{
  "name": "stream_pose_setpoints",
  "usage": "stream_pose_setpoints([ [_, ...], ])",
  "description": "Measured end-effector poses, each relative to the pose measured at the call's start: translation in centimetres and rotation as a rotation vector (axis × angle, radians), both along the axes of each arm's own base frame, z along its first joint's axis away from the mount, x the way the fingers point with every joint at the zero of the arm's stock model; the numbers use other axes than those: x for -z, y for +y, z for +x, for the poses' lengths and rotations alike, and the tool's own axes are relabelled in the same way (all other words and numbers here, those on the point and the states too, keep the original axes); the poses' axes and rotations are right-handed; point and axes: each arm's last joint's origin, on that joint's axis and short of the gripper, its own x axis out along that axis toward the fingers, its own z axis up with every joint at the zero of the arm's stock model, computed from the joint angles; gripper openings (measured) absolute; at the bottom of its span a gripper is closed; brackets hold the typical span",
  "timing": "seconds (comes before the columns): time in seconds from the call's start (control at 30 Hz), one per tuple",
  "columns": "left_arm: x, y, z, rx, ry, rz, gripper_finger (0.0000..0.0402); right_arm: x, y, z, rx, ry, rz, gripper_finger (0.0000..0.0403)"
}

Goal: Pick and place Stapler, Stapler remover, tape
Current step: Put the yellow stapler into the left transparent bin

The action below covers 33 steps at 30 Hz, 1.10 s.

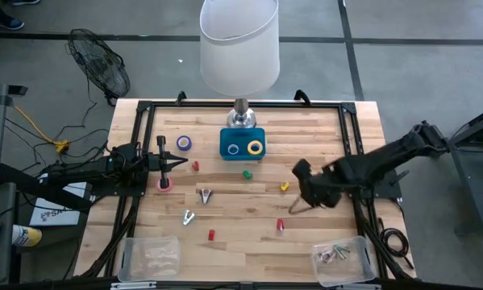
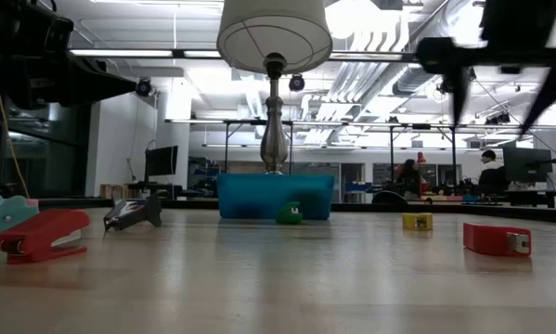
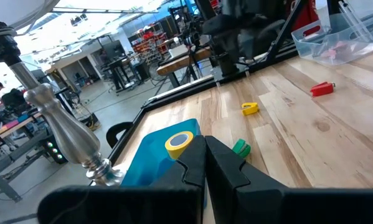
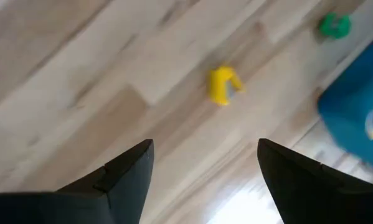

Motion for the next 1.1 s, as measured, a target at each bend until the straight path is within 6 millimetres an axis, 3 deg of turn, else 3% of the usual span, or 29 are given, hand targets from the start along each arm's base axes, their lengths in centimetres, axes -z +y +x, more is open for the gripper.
stream_pose_setpoints([
  [0.23, 0.0, 0.0, 0.0, 0.0, 0.0, 0.0, 0.0001, 1.0, -3.7, 2.5, -0.079, 0.004, 0.066, 0.0277],
  [0.43, 0.0, 0.0, 0.0, 0.0, 0.0, 0.0, 0.0001, 3.2, -5.6, 4.7, -0.216, 0.022, 0.077, 0.0277],
  [0.63, 0.0, 0.0, 0.0, 0.0, 0.0, 0.0, 0.0001, 4.7, -7.2, 5.6, -0.374, 0.037, 0.106, 0.0277],
  [0.93, 0.0, 0.0, 0.0, 0.0, 0.0, 0.0, 0.0001, 5.7, -7.6, 6.1, -0.533, 0.049, 0.091, 0.0277],
  [1.1, 0.0, 0.0, 0.0, 0.0, 0.0, 0.0, 0.0001, 6.8, -7.4, 7.0, -0.539, 0.025, 0.141, 0.0277],
])
